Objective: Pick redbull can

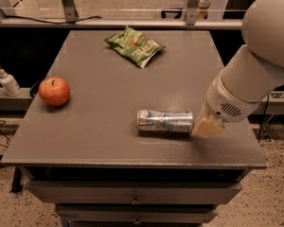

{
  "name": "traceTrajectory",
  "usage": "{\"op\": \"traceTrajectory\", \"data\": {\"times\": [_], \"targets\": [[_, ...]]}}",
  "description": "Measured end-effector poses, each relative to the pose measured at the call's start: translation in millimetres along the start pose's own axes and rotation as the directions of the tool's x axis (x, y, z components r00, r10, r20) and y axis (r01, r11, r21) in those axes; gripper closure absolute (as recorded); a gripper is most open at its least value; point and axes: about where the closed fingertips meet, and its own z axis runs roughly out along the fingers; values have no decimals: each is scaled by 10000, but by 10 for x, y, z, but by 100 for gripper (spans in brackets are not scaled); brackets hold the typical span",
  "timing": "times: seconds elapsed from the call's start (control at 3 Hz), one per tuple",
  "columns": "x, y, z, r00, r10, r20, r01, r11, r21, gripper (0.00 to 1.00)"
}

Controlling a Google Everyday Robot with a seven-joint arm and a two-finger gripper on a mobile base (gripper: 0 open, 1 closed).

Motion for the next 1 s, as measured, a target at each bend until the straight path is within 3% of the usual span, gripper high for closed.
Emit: {"op": "traceTrajectory", "data": {"times": [0.67,1.0], "targets": [[104,16,87,9987,-44,-511,47,10000,53,13],[123,21,68,9981,-49,-607,58,9999,153,0]]}}
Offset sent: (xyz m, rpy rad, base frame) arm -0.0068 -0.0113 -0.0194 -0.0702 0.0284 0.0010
